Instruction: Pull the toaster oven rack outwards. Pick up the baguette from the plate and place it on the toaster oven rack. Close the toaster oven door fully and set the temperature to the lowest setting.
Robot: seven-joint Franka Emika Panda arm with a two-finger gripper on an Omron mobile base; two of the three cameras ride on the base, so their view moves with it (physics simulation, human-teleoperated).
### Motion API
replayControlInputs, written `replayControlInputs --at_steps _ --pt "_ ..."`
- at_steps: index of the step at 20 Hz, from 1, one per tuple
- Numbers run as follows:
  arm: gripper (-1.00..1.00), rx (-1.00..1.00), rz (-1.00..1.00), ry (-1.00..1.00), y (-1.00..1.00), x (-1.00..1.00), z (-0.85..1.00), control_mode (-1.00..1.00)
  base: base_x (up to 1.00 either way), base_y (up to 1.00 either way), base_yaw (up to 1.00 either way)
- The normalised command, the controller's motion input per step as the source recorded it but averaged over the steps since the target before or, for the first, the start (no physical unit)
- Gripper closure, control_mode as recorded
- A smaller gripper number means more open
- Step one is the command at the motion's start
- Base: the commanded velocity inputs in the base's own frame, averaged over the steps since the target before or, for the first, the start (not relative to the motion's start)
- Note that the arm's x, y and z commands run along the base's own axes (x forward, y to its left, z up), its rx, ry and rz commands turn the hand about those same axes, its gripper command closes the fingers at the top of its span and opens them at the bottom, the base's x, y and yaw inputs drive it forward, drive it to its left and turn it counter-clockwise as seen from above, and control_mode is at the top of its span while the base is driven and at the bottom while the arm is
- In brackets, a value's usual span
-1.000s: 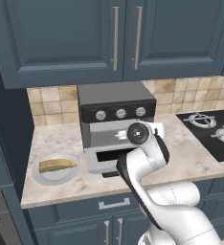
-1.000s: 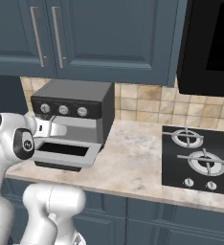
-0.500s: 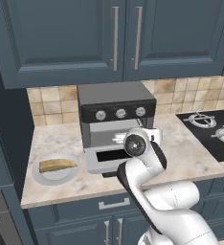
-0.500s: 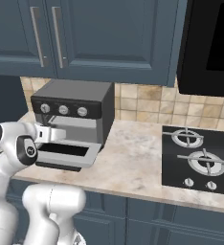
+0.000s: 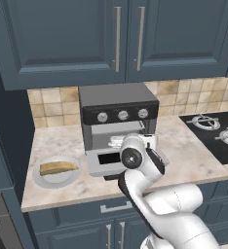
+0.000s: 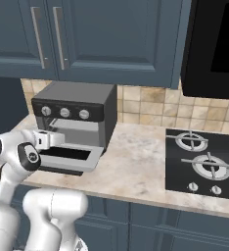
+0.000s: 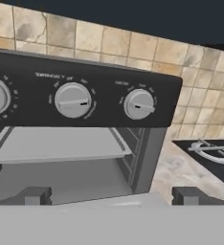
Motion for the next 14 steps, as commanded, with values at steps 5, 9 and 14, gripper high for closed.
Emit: replayControlInputs --at_steps 5,9,14 --pt "-1.0 0.0 0.09 -0.01 0.0 0.26 -0.1 -1.0 0.0 0.0 0.0" --pt "-1.0 0.0 0.11 0.0 0.0 0.31 -0.07 -1.0 0.0 0.0 0.0" --pt "-1.0 0.0 0.1 0.0 0.0 0.33 -0.11 -1.0 0.0 0.0 0.0"
